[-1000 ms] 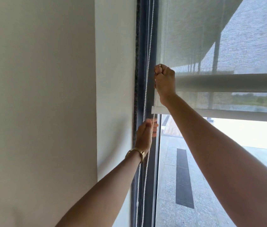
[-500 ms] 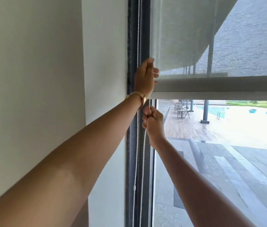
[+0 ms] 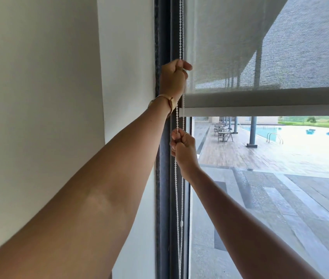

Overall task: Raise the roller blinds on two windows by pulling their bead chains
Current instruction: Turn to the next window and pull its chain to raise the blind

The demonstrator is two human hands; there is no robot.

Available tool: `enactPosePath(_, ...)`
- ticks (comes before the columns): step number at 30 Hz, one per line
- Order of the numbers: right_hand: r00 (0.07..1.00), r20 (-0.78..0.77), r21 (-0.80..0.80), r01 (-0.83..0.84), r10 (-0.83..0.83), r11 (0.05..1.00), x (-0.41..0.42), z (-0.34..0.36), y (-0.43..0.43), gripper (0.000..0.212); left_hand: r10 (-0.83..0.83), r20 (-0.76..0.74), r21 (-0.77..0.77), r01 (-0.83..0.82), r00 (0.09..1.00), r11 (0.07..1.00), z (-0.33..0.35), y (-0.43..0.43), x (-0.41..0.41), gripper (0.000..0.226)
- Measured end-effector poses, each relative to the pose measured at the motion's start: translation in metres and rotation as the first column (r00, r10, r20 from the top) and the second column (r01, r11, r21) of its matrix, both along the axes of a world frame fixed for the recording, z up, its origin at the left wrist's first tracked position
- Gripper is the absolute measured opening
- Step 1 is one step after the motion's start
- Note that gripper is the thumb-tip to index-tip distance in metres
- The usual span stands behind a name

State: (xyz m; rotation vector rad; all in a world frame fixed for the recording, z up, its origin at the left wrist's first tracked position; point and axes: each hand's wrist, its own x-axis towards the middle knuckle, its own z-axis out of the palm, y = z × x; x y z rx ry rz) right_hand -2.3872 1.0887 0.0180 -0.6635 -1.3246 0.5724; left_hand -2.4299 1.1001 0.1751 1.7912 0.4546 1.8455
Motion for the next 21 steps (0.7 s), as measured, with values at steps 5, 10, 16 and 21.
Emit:
enactPosePath(5,0.999,0.020,-0.052,-0.039,0.040,0.998,-0.003,-0.014,-0.004,0.029,0.014,-0.017,-0.041,-0.015,1.000,0.999,-0.015,0.003,-0.012,0.038)
enactPosePath(10,0.997,0.013,-0.071,-0.077,0.078,0.994,-0.006,-0.019,-0.006,0.043,0.045,-0.030,-0.062,-0.047,0.999,0.997,-0.021,0.001,-0.021,0.036)
enactPosePath(16,0.997,0.013,-0.081,-0.077,0.078,0.994,-0.009,-0.016,-0.007,0.043,0.061,-0.021,-0.038,-0.061,0.998,0.997,-0.021,-0.003,-0.027,0.038)
enactPosePath(21,0.996,-0.004,-0.082,-0.093,0.093,0.992,-0.013,-0.016,-0.006,0.041,0.066,-0.020,-0.015,-0.066,0.998,0.998,-0.021,-0.004,-0.029,0.038)
